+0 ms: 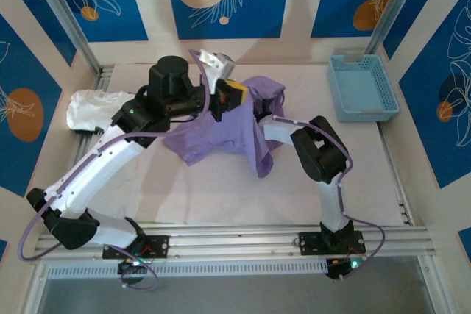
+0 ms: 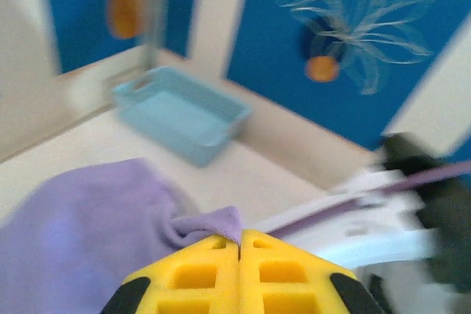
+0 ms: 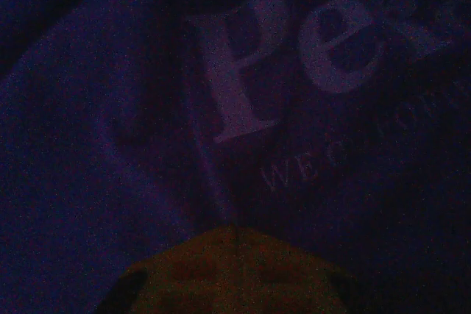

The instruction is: Fold the inside-out t-shirt

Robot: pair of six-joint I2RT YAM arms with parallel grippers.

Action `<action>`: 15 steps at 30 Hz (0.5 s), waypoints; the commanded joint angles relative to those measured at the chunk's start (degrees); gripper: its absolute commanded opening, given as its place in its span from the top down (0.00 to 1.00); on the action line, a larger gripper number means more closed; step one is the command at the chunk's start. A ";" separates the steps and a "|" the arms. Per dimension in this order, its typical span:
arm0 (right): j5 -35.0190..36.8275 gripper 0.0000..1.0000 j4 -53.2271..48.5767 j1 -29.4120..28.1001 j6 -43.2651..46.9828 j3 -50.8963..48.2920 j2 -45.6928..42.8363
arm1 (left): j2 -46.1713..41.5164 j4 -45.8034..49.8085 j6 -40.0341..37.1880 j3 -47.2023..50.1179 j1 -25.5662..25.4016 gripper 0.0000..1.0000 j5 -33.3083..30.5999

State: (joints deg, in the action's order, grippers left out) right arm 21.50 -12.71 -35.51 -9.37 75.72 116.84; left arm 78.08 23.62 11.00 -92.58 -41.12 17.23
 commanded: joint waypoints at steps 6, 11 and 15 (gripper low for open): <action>-20.88 1.00 3.99 3.15 0.58 -12.15 -18.08 | -3.68 -4.94 6.99 12.37 17.00 1.00 -13.80; -26.25 1.00 4.48 4.07 1.23 -15.37 -24.39 | -2.25 -7.80 9.39 17.07 23.84 1.00 -15.02; -27.65 1.00 2.96 4.57 3.16 -16.42 -26.72 | 0.15 -9.78 11.25 18.98 26.55 1.00 -15.59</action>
State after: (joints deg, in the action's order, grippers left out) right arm -1.93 -9.85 -31.79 -7.84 60.27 92.20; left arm 77.01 17.69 19.68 -74.52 -16.43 4.43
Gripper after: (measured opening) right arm 0.060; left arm 0.044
